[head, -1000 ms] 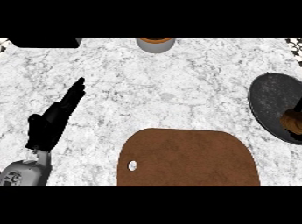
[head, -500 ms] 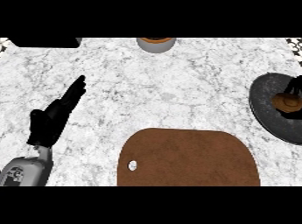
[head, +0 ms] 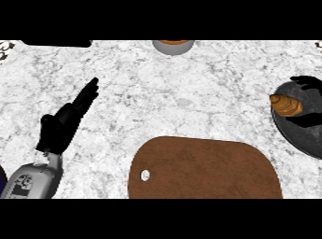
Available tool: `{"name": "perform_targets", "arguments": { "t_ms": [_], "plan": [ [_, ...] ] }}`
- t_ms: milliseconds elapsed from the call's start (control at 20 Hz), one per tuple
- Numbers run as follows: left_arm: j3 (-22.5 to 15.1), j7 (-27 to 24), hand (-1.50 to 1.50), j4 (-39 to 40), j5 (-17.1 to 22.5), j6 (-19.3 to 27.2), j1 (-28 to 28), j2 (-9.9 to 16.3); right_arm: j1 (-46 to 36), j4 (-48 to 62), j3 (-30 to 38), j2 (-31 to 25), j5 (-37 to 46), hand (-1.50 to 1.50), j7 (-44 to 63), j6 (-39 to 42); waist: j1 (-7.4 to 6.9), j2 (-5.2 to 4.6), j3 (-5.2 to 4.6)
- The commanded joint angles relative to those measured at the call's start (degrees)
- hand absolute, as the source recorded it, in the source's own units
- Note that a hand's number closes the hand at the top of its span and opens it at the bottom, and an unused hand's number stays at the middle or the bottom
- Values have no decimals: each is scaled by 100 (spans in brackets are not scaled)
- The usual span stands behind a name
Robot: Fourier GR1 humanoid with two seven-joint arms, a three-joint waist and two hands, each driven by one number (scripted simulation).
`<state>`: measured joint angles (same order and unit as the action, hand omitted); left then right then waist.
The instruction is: Pick the croissant from the cutting board and place it in the pan
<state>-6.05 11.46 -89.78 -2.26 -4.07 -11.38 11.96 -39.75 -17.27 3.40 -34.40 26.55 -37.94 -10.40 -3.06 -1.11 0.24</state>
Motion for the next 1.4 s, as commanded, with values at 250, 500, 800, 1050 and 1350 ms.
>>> {"name": "perform_targets", "arguments": {
  "t_ms": [250, 500, 800, 1050, 1350],
  "plan": [
    [45, -68, 0, -80, 9, -68, 106, 42, -429, 573, 1090, 122, -1106, -150, -900, 1088, -28, -26, 17],
    [43, 62, 0, -15, 19, -117, 33, 38, -456, 916, 1548, -309, -1603, -150, -951, 2474, 37, -24, 13],
    [235, 52, 0, -95, 143, -227, -49, 174, -11, 1032, 1521, -1084, -1572, -150, -1452, 3908, 39, -36, 22],
    [164, 276, 0, -283, 76, -74, 30, 52, 497, 770, 1635, -1167, -1727, -150, -2226, 4191, 117, 1, 35],
    [89, 212, 0, -314, -19, -24, 193, -14, 884, 581, 1687, -1332, -1879, -150, -2350, 4545, 162, 26, 28]
  ]
}}
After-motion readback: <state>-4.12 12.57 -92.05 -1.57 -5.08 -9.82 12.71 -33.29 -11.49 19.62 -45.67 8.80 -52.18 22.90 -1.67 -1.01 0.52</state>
